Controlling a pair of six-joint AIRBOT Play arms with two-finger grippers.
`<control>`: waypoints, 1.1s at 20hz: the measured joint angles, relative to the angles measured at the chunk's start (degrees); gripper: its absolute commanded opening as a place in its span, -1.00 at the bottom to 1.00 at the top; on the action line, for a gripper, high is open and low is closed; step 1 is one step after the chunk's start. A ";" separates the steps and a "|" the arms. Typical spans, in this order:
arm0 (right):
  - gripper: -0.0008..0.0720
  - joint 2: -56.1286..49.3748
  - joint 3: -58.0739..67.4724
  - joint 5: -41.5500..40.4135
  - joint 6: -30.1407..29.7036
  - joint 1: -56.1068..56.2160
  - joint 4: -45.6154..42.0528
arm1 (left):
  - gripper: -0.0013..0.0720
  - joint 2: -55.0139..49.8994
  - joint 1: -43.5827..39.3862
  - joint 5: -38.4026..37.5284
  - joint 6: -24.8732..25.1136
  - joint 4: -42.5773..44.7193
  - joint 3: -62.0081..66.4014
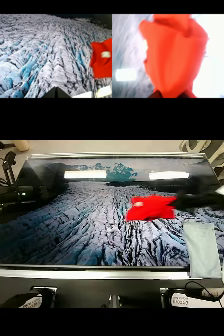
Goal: Fold the shirts.
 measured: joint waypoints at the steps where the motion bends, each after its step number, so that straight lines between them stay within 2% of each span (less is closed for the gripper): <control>1: -0.94 0.50 0.94 2.21 0.68 -4.48 -1.38 | -0.89 -0.04 0.00 0.02 0.00 0.00 0.00; 6: -0.94 1.62 2.82 9.60 3.48 -20.68 -4.28 | -0.89 -0.04 0.00 0.00 0.00 0.02 0.00; 10: -0.94 3.54 3.21 15.04 6.25 -26.05 -6.64 | -0.89 -0.04 0.00 0.02 0.02 0.02 0.00; 12: -0.94 4.94 3.04 18.12 7.93 -27.10 -11.32 | -0.89 -0.07 0.00 0.02 0.02 0.02 0.00; 16: -0.93 8.72 -2.99 21.84 10.93 -27.98 -26.32 | -0.89 -0.22 -0.07 0.02 0.02 0.02 0.00; 17: -0.62 9.88 -6.40 21.68 11.63 -28.11 -29.11 | -0.89 -0.26 -0.22 0.02 0.02 0.02 0.00; 18: 0.23 10.88 -9.81 20.98 12.37 -28.13 -31.04 | -0.89 -0.28 -0.44 0.04 0.02 0.04 0.00; 19: 0.91 11.74 -13.51 19.69 13.29 -28.20 -32.61 | -0.89 -0.28 -0.52 0.04 0.02 0.02 0.00; 22: 0.95 13.00 -19.89 16.46 13.38 -28.22 -34.27 | -0.90 -0.28 -0.81 0.04 0.02 0.00 0.00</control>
